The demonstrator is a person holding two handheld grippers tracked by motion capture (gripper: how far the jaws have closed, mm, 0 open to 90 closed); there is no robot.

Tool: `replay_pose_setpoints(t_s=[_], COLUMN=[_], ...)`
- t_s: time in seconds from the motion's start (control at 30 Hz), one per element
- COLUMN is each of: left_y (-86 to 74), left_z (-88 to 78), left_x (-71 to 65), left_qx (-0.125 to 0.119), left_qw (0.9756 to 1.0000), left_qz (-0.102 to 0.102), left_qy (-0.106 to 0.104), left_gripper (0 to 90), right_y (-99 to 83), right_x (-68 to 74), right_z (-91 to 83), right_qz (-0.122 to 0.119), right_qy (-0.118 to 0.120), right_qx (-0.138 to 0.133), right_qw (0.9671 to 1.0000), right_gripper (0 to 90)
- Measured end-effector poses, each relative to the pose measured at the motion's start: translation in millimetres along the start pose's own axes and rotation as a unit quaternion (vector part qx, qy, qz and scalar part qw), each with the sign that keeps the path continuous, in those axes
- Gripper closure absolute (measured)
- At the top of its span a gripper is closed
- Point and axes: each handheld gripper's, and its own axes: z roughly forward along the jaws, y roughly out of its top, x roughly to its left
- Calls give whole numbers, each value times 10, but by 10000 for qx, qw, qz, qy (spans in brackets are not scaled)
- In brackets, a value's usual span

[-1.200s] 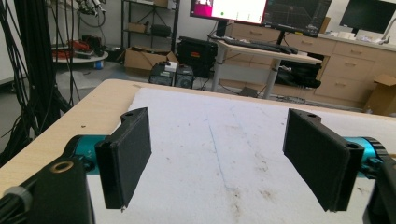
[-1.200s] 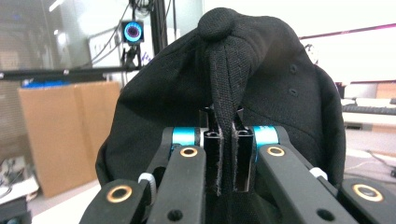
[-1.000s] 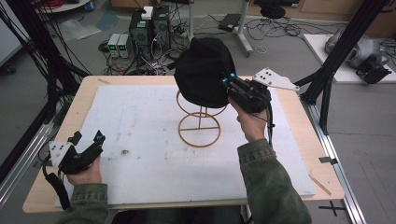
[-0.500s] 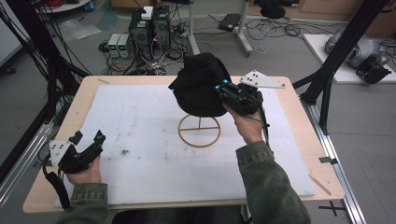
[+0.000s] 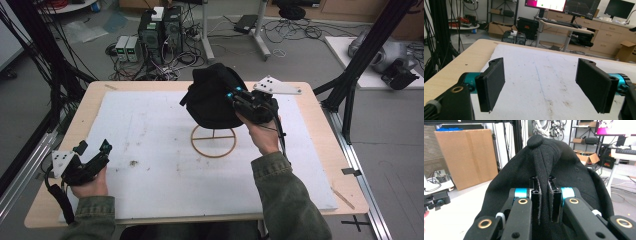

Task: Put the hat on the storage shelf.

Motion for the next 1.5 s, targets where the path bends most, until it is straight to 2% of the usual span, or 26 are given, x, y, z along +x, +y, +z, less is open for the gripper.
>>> replay_pose_setpoints(t_s=[0.03,0.23,0.43,0.5,0.57,0.6,0.7,0.77,0.83,0.87,1.0,1.03,1.07,1.2,1.37,1.47,1.5], left_y=[1,2,1,1,0,0,-1,-1,0,0,0,0,1,1,0,1,1], left_z=[-2,0,-1,0,0,1,2,2,1,1,1,1,0,-1,0,-1,-1], left_x=[3,7,3,2,4,4,2,3,4,5,5,4,5,2,4,3,3], left_qx=[5,-8,11,8,23,23,24,19,21,20,21,10,19,12,13,9,9], left_qw=[10000,10000,10000,10000,10000,10000,10000,10000,10000,10000,10000,10000,10000,10000,10000,10000,10000], left_qz=[-4,-16,-9,-4,0,-3,-7,-1,2,-1,-3,-3,-4,3,0,10,7], left_qy=[-1,16,11,3,5,4,0,-2,-3,-3,-4,-4,-1,-4,3,3,3], left_gripper=[237,237,237,237,237,238,237,237,237,237,237,237,237,237,237,237,237], right_y=[-11,-44,-51,-57,-59,-62,-63,-65,-65,-62,-58,-56,-54,-56,-56,-58,-61], right_x=[1,-5,-4,-10,-8,1,3,6,4,-5,-22,-24,-28,-43,-56,-90,-100], right_z=[-9,-25,-23,-11,-5,5,11,21,22,18,8,4,-4,-8,-20,-50,-63], right_qz=[13,115,64,116,99,61,21,13,10,24,94,95,77,52,52,53,57], right_qy=[-17,-104,-194,-219,-218,-235,-226,-232,-250,-303,-276,-235,-262,-296,-369,-455,-482], right_qx=[32,85,109,119,132,145,100,102,93,50,-6,-18,-50,-57,-62,-82,-97], right_qw=[10000,9998,9997,9996,9996,9996,9997,9997,9996,9995,9996,9997,9996,9995,9993,9989,9988], right_gripper=[804,743,654,574,566,521,507,437,423,308,301,277,195,129,105,31,31])
